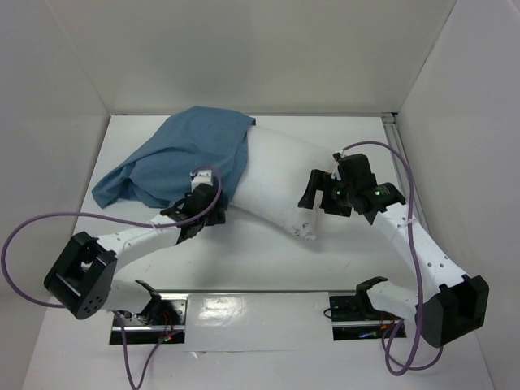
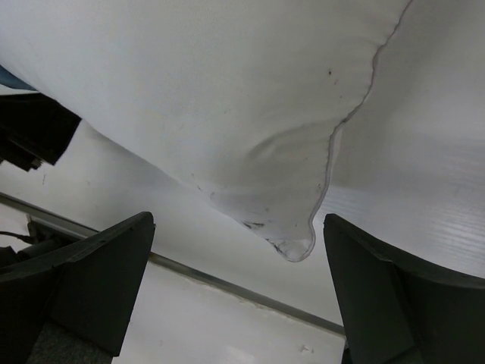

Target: Put the pillow into the pillowcase

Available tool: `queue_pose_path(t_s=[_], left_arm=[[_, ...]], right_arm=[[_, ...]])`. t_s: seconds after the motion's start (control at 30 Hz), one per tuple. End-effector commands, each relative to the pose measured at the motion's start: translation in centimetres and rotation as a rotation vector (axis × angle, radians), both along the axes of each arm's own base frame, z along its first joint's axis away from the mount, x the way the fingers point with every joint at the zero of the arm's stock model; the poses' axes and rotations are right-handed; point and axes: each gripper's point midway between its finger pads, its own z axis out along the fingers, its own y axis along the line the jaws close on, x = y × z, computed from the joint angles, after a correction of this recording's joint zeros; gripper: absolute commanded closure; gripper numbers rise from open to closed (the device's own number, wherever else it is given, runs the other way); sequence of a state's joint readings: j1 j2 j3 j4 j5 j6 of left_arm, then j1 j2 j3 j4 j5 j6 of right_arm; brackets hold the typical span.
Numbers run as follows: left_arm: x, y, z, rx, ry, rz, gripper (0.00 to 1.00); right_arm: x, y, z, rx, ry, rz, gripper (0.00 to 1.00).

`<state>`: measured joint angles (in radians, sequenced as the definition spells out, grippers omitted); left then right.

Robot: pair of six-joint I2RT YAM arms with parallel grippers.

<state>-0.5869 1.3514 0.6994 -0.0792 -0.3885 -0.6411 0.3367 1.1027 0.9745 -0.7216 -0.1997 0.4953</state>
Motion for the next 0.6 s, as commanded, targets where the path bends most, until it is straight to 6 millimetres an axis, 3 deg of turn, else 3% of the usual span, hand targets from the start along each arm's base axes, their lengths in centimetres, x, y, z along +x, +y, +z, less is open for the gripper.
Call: queue_pose_path(t_s=[0.0, 0.07, 0.27, 0.4, 0.57], left_arm=[[-0.5, -1.5, 0.5, -0.064, -0.067, -0.029, 0.28], [-0.8, -2.1, 0.6, -0.076, -0.094, -0.046, 0.19], [0.9, -2.6, -1.1, -0.015, -0.108, -0.039, 0.15], [2.2, -2.2, -0.5, 0.004, -0.155, 0.011, 0.15], [3.5, -1.4, 0.1, 0.055, -0.171, 0.091, 0.29]], right_arm=[[0.6, 0.4, 0.8, 0.016, -0.026, 0.021, 0.0], [0.7, 0.4, 0.4, 0.012, -0.014, 0.022, 0.0], [0.9, 0.7, 0.0, 0.009, 0.004, 0.049, 0.0], [1.0, 0.9, 0.1, 0.011, 0.003, 0.062, 0.0], [1.3, 1.0, -0.1, 0.008, 0.011, 0.062, 0.0]])
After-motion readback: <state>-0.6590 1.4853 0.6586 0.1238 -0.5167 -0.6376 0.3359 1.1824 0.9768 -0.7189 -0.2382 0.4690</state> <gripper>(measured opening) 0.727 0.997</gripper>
